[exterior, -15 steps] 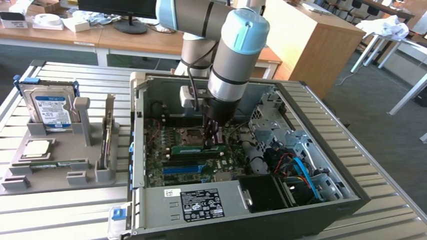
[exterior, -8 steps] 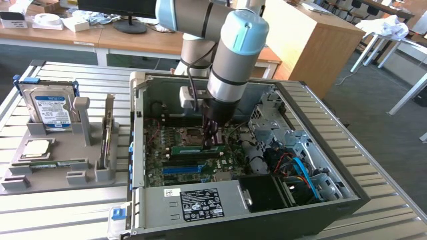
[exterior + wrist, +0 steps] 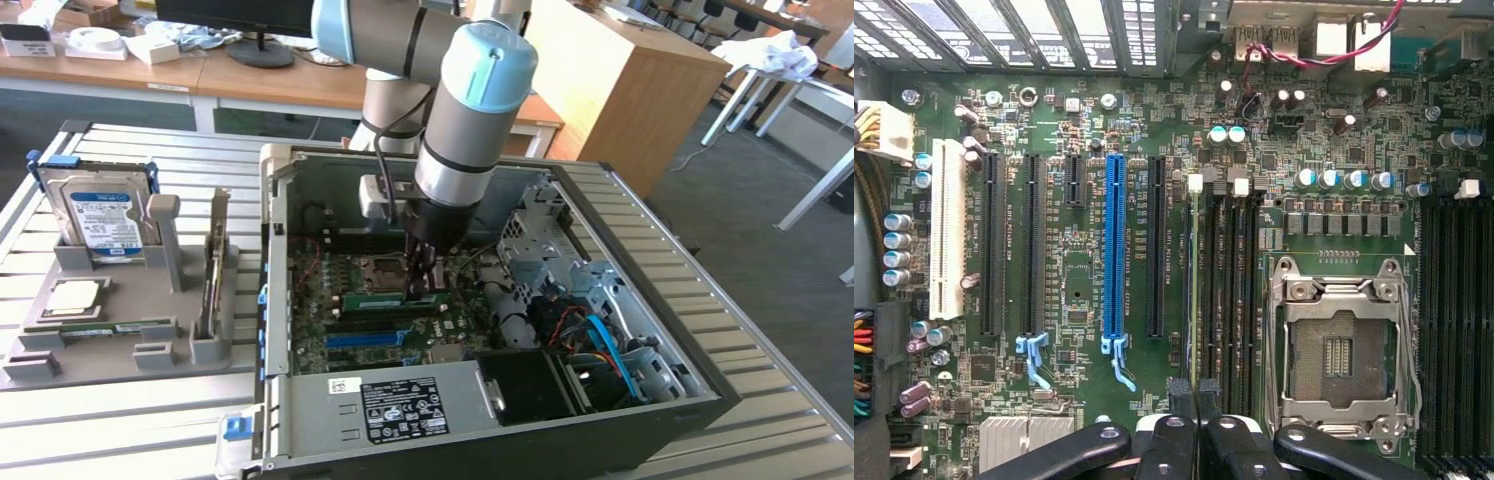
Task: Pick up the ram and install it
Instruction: 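Insert the ram into the slot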
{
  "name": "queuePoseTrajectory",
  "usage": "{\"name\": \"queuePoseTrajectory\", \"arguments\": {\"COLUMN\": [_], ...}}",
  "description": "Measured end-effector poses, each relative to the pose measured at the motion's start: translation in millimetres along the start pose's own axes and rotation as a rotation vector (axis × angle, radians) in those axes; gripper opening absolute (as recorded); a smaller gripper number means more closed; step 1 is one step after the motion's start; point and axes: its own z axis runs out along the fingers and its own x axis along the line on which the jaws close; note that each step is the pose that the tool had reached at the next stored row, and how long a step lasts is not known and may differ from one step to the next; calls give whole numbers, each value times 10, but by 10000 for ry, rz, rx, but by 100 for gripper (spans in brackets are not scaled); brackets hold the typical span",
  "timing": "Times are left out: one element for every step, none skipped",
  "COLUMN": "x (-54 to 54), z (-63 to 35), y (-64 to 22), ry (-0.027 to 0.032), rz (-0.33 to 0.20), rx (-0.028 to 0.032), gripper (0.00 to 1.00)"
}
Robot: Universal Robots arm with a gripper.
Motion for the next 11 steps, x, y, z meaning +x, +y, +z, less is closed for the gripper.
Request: {"name": "queuePoseTrajectory", "arguments": {"x": [0, 0, 0, 0, 0, 0, 0, 0, -1, -2, -3], "z": [1, 2, 3, 4, 4, 4, 4, 8, 9, 9, 10], "y": [0, 0, 0, 0, 0, 0, 0, 1, 1, 2, 2], "ry": [1, -1, -1, -1, -1, -1, -1, -1, -2, -2, -3], "rz": [6, 17, 37, 63, 81, 83, 84, 83, 84, 84, 85], "rx": [0, 0, 1, 2, 2, 2, 3, 2, 2, 3, 3], "gripper": [11, 11, 11, 11, 11, 11, 11, 11, 11, 11, 11]}}
